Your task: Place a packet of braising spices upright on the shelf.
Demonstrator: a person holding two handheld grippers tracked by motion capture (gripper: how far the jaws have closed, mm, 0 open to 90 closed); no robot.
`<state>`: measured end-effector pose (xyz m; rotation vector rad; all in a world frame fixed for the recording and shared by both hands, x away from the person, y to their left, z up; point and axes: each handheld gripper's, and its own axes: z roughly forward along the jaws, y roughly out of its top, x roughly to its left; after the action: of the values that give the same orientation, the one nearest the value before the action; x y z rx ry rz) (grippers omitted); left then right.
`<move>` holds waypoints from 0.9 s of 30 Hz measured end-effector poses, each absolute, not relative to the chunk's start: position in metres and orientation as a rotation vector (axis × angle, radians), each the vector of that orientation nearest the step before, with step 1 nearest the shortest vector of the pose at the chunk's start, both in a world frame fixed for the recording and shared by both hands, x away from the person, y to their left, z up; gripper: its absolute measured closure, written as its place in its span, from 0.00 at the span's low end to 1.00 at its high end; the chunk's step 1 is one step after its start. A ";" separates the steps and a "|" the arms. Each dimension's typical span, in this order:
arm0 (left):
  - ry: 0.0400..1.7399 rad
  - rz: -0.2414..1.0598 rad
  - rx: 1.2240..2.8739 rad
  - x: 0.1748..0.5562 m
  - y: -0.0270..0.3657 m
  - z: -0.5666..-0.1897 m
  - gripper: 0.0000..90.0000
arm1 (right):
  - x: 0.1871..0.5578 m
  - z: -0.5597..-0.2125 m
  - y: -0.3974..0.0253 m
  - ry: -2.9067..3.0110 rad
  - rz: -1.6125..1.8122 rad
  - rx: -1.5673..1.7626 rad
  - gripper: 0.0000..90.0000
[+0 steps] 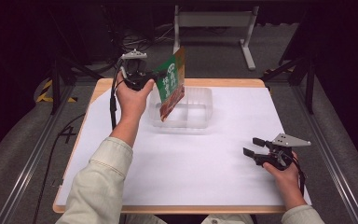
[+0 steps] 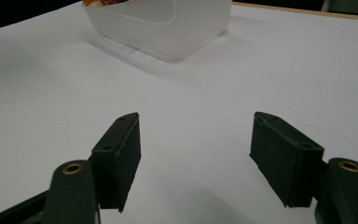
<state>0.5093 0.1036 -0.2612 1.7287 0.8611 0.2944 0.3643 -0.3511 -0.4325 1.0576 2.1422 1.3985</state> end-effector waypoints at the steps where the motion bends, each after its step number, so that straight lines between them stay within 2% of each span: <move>1: 0.859 0.296 1.730 0.509 0.103 -0.261 1.00 | 0.364 -0.433 -0.351 2.142 1.398 1.057 0.37; 14: 0.860 0.326 1.753 0.518 0.096 -0.262 1.00 | 0.363 -0.432 -0.353 2.137 1.404 1.060 0.37; 27: 0.884 0.279 1.733 0.521 0.102 -0.280 1.00 | 0.362 -0.433 -0.352 2.141 1.401 1.062 0.37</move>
<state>0.5211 0.1016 -0.2804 1.7329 0.8842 0.2791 0.3625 -0.3524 -0.4330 1.0618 2.1411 1.4010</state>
